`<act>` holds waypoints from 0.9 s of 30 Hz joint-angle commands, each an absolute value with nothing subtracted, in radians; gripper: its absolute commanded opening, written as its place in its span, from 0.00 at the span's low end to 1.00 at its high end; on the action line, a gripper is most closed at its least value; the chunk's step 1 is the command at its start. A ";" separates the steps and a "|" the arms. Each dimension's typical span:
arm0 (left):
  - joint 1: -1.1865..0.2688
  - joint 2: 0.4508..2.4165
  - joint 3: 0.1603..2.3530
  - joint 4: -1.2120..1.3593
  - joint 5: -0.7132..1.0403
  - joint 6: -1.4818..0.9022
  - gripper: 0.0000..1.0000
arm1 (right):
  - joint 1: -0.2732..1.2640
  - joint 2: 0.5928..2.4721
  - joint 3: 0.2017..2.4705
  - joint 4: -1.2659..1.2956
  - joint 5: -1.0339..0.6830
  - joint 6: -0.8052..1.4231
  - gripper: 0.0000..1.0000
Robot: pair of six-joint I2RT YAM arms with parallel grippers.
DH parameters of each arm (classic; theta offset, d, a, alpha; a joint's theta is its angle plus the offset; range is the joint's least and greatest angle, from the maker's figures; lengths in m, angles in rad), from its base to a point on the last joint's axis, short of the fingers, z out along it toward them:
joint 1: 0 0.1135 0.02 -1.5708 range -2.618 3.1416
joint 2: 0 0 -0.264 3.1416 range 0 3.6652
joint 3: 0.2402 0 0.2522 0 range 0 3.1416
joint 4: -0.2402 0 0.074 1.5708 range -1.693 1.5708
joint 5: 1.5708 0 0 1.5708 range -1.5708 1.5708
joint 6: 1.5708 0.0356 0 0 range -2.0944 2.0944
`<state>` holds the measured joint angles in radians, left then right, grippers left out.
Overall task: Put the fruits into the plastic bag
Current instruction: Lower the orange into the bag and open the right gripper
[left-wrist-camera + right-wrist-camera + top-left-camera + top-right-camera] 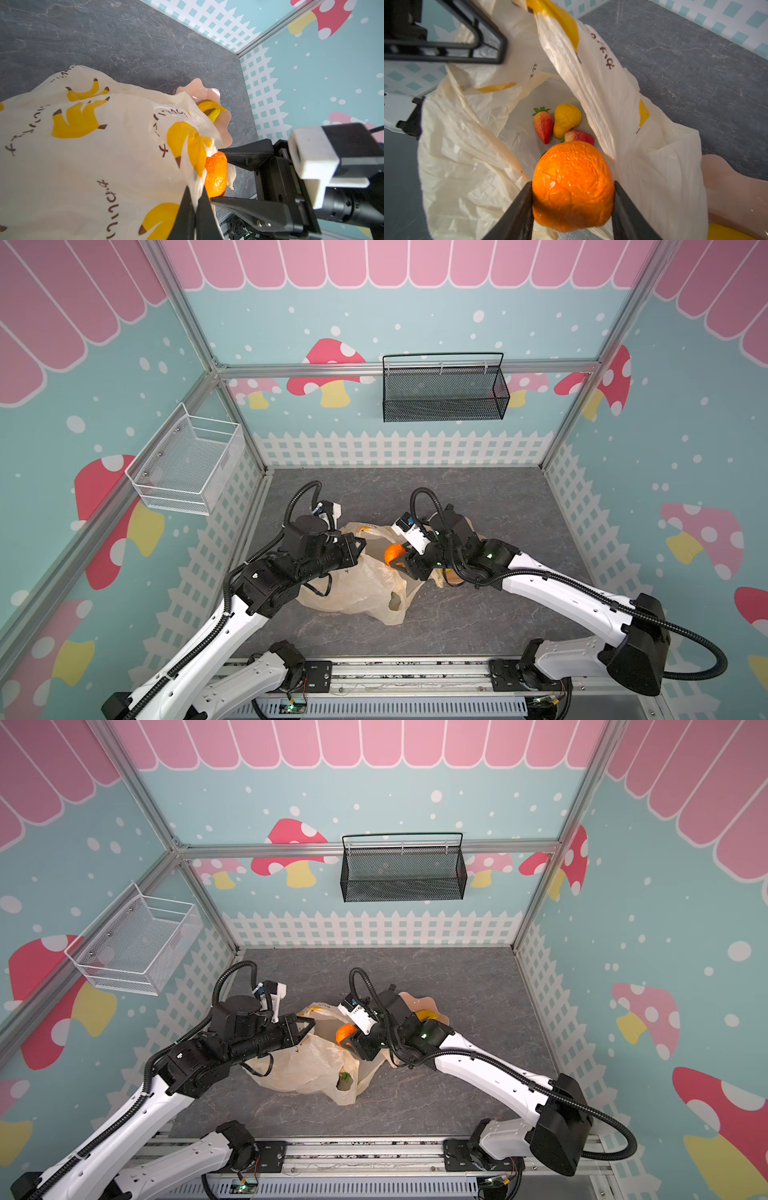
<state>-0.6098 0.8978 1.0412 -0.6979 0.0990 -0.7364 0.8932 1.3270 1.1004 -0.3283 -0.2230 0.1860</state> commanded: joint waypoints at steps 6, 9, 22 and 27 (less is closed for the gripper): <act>-0.607 0.894 1.067 -0.681 0.109 -0.736 0.00 | 0.952 1.392 1.057 -0.366 -0.124 0.138 0.33; -0.607 0.893 1.068 -0.678 0.112 -0.735 0.00 | 0.955 1.411 1.041 -0.359 -0.115 0.144 0.32; -0.607 0.893 1.074 -0.675 0.120 -0.735 0.00 | 0.971 1.459 0.988 -0.345 -0.086 0.145 0.30; -0.607 0.902 1.079 -0.670 0.128 -0.735 0.00 | 0.976 1.469 0.994 -0.342 -0.069 0.137 0.30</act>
<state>-0.6098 0.8978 1.0481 -0.6880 0.1127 -0.7364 0.9649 1.4582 0.9958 -0.3511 -0.0868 0.1574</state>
